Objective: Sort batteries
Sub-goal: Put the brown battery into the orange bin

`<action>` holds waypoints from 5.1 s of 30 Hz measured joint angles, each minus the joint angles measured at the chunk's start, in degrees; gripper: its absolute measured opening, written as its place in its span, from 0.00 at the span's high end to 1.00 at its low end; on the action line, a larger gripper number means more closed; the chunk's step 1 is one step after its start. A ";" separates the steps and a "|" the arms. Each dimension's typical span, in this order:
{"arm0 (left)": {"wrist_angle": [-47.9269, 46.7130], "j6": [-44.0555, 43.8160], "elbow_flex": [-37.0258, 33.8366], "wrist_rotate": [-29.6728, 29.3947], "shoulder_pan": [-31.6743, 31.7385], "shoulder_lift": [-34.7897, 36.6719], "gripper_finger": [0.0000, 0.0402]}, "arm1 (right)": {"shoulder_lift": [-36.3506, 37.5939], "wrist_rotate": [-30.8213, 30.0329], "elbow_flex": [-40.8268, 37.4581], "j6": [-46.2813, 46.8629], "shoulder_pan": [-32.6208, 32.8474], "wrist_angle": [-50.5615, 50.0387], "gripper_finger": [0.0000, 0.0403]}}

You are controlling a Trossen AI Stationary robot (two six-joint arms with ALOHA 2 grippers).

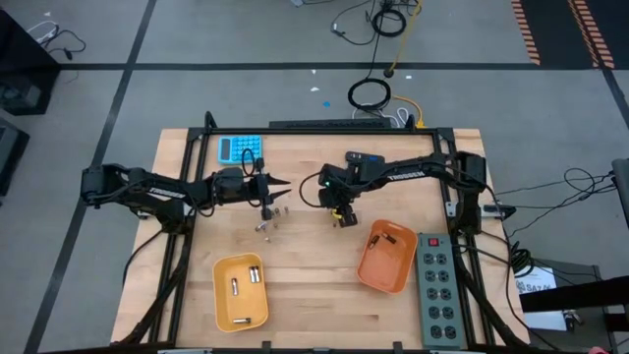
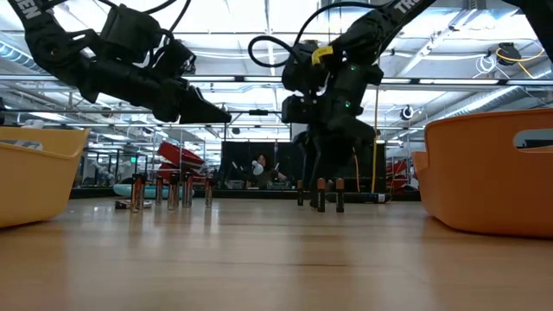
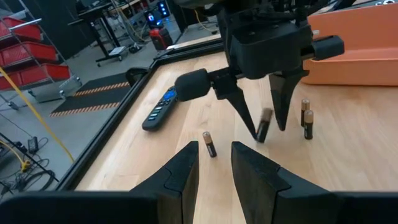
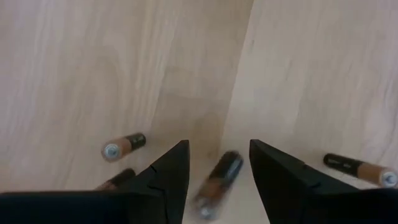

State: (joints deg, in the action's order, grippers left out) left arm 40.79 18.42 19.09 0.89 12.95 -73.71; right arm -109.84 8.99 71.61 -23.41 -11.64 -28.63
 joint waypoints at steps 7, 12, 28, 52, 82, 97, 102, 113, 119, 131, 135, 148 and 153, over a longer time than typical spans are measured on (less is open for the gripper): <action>-0.36 -0.01 0.00 0.00 0.00 0.00 0.74 | 0.24 -1.57 -0.39 -0.02 -1.10 -1.22 0.68; -0.82 -0.03 0.00 0.02 0.00 0.00 0.74 | 0.67 -1.39 0.01 4.23 -2.36 -5.60 0.69; -0.78 0.04 0.00 0.00 0.04 0.00 0.74 | 4.47 -5.07 0.12 12.06 -2.86 -7.40 0.63; -2.15 0.15 0.00 0.04 0.04 0.02 0.74 | -0.52 -1.60 0.12 10.32 -8.90 6.46 0.50; -2.37 0.32 0.00 0.02 0.07 0.02 0.74 | -4.55 -0.37 0.14 10.30 -9.35 10.88 0.96; -3.96 -0.01 0.00 0.00 0.07 0.02 0.74 | 16.82 14.62 -5.69 1.18 -4.70 -0.50 0.96; -4.12 -0.03 0.00 0.00 0.04 0.02 0.74 | 27.35 32.68 -16.48 13.84 -5.58 -0.72 0.96; -3.48 -0.76 0.00 -0.73 0.04 0.02 0.74 | 34.58 25.31 -33.10 35.25 5.20 4.54 0.96; -4.04 -4.78 0.49 -5.54 0.06 0.02 0.74 | 34.86 17.69 -33.19 40.91 8.48 3.52 0.76; -23.26 -5.73 10.08 -2.21 -0.90 0.31 0.74 | 45.48 1.06 -33.19 38.75 12.60 1.34 0.65; -19.68 -4.94 10.16 -0.42 -1.72 0.31 0.74 | 46.10 -7.58 -33.17 36.21 12.42 10.47 0.67; -6.01 -0.55 10.16 -0.46 -2.31 0.31 0.74 | 31.83 -5.66 -25.43 26.49 8.46 15.94 0.66; -5.20 0.05 10.15 -0.50 -2.05 0.31 0.74 | 24.57 -4.33 -19.22 24.72 7.58 10.73 0.60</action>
State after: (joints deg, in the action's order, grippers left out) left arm 35.59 18.47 29.24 0.38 10.90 -73.41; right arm -85.27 4.66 52.38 1.31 -4.06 -17.90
